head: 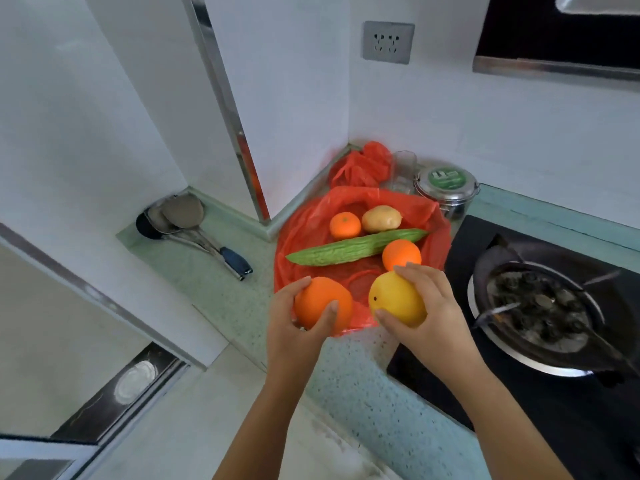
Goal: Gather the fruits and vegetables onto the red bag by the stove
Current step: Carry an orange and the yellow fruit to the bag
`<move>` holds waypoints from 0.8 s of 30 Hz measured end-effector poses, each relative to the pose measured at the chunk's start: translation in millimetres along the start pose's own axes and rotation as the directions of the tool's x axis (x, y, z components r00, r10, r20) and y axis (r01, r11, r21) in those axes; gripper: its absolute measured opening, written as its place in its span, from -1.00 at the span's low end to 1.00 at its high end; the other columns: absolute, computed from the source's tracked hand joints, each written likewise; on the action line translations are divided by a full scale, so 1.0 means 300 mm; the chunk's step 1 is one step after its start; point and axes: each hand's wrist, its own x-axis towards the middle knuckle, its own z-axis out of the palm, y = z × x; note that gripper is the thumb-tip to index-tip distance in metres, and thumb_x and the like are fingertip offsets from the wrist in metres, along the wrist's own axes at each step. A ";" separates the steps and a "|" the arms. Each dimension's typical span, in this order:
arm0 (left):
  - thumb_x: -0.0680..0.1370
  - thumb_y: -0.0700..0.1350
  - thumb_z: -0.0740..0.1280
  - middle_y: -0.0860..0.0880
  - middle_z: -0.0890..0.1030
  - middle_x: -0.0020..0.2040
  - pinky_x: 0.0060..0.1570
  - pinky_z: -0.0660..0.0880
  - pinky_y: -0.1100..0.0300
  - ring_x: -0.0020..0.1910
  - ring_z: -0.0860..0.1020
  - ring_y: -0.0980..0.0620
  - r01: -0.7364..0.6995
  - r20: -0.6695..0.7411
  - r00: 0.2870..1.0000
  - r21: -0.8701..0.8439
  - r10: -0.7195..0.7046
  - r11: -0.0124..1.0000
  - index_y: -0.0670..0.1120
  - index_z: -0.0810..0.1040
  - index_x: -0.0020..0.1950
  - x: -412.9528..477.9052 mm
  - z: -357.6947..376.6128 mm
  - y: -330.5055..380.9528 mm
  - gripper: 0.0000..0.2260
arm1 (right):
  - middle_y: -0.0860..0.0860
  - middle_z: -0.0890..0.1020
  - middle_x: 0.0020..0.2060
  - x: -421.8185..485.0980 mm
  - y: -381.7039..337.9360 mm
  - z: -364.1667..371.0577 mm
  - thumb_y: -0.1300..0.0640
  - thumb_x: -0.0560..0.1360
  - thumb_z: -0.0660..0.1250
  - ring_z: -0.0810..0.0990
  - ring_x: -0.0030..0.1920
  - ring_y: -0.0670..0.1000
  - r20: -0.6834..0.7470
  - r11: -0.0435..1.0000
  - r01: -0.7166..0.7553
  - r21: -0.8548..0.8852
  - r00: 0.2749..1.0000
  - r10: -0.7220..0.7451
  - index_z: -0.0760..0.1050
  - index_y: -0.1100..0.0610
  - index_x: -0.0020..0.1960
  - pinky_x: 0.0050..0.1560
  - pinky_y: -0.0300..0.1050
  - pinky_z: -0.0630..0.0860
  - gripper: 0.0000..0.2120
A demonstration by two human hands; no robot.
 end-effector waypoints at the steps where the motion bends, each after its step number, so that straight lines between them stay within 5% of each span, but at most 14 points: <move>1: 0.38 0.00 0.47 0.24 0.41 0.13 -0.08 0.49 0.20 0.09 0.42 0.27 0.007 0.005 1.000 -0.005 -0.007 1.000 0.23 0.43 0.12 0.017 0.009 -0.013 -0.62 | -0.09 0.30 0.19 0.015 0.009 0.002 0.07 0.30 0.50 0.30 0.24 -0.09 -0.011 1.000 -0.011 -0.003 1.000 0.011 0.39 0.03 0.28 0.18 -0.16 0.30 -0.41; 15: 0.41 -0.06 0.45 0.28 0.43 0.10 0.03 0.39 0.31 0.12 0.43 0.25 0.023 0.229 0.973 -0.016 -0.019 1.000 0.16 0.44 0.16 0.458 -0.001 -0.140 -0.62 | -0.14 0.31 0.18 0.212 0.041 0.205 0.01 0.32 0.48 0.30 0.20 -0.14 -0.159 0.971 -0.234 -0.054 0.962 0.223 0.36 -0.01 0.29 0.12 -0.26 0.25 -0.41; 20: 0.39 0.03 0.46 0.27 0.44 0.12 0.06 0.42 0.22 0.13 0.43 0.27 -0.053 0.322 0.945 -0.013 0.054 0.999 0.12 0.46 0.20 0.660 0.017 -0.193 -0.60 | -0.07 0.31 0.29 0.291 0.040 0.312 -0.04 0.35 0.44 0.31 0.28 -0.02 -0.200 0.929 -0.363 -0.072 0.918 0.343 0.32 -0.04 0.32 0.20 -0.10 0.33 -0.41; 24: 0.40 0.02 0.45 0.23 0.45 0.13 0.00 0.38 0.40 0.11 0.42 0.32 -0.095 0.368 0.924 -0.038 0.102 0.995 0.09 0.46 0.20 0.774 0.059 -0.240 -0.60 | -0.05 0.33 0.28 0.337 0.071 0.372 -0.05 0.35 0.43 0.32 0.27 0.02 -0.271 0.892 -0.438 -0.115 0.877 0.396 0.33 -0.03 0.32 0.18 -0.09 0.35 -0.42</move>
